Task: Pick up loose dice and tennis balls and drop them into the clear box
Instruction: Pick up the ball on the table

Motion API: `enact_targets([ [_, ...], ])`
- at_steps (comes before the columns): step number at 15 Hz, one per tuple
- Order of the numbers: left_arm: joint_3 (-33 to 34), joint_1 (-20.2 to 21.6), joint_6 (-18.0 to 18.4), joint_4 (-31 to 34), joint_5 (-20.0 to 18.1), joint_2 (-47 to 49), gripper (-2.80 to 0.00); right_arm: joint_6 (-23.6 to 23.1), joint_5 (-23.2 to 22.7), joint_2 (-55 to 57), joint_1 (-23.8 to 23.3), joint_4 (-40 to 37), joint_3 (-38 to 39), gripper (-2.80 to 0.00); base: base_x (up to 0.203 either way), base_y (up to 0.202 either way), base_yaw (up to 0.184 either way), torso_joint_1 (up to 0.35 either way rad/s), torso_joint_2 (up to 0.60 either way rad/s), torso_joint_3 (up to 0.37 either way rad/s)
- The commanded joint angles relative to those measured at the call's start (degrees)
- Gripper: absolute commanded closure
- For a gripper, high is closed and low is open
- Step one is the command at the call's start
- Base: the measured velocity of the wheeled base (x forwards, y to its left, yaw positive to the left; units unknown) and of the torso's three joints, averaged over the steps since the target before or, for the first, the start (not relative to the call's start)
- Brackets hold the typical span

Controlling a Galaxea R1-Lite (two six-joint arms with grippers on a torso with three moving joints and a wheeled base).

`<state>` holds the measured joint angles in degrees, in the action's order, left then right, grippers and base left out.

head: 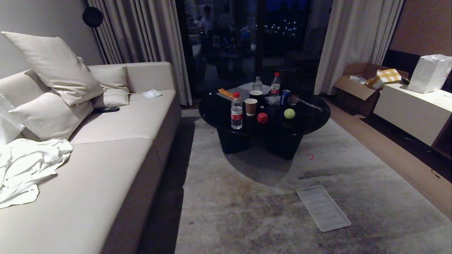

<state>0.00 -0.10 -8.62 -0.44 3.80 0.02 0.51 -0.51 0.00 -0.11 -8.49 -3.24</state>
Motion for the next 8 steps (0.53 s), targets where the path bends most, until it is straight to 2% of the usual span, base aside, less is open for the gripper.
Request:
enact_targets([
  [1,0.0,0.0,-0.1,0.0,0.1,0.1,0.00,0.0,0.0,0.1,0.0,0.0,0.0,0.00,0.062,0.000,0.000,0.002,0.01,-0.001],
  [8,0.0,0.0,-0.1,0.0,0.1,0.1,0.00,0.0,0.0,0.1,0.0,0.0,0.0,0.00,0.180,0.000,-0.001,0.003,0.00,0.002],
])
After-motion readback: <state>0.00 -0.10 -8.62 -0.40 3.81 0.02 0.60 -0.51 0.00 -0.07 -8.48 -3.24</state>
